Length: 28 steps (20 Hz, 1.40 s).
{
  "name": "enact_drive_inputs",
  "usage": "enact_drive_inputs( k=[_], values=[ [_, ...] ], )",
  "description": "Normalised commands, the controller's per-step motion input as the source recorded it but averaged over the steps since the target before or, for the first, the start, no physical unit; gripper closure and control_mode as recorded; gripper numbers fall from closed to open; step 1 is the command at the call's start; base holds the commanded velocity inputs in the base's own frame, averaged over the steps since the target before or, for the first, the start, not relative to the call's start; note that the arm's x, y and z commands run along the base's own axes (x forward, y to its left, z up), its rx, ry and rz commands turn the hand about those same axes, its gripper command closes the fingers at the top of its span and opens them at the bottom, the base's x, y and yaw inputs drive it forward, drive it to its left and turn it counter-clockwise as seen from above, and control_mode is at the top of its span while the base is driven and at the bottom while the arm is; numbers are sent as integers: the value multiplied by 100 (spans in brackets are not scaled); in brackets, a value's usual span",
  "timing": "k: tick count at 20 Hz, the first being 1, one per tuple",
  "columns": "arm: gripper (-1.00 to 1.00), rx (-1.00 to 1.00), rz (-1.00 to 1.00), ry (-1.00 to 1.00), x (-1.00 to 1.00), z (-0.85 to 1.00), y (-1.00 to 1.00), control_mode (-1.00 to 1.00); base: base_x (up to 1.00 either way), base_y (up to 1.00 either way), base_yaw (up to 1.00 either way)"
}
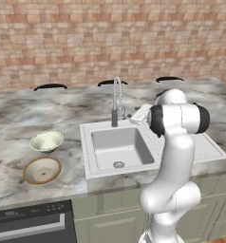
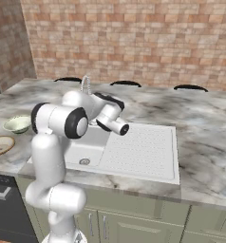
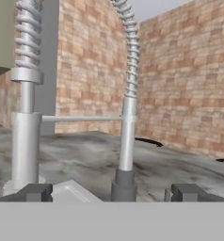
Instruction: Rinse each bowl for a few seconds and place them down in the sink or on the counter.
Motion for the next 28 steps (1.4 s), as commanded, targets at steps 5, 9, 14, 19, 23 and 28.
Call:
enact_drive_inputs(
  k=[5, 9, 14, 19, 23, 28],
  values=[
    [-100, 4, 0, 0, 40, -6, 1, -100, 0, 0, 0],
    [-100, 3, 0, 0, 39, -3, 0, -100, 0, 0, 0],
    [-100, 5, 0, 1, 28, -12, 0, -100, 0, 0, 0],
    [-100, 5, 0, 1, 34, -25, 3, -100, 0, 0, 0],
    [-100, 3, 0, 0, 39, -29, 8, -100, 0, 0, 0],
    [-100, 3, 0, 0, 38, -20, 1, -100, 0, 0, 0]
  ],
)
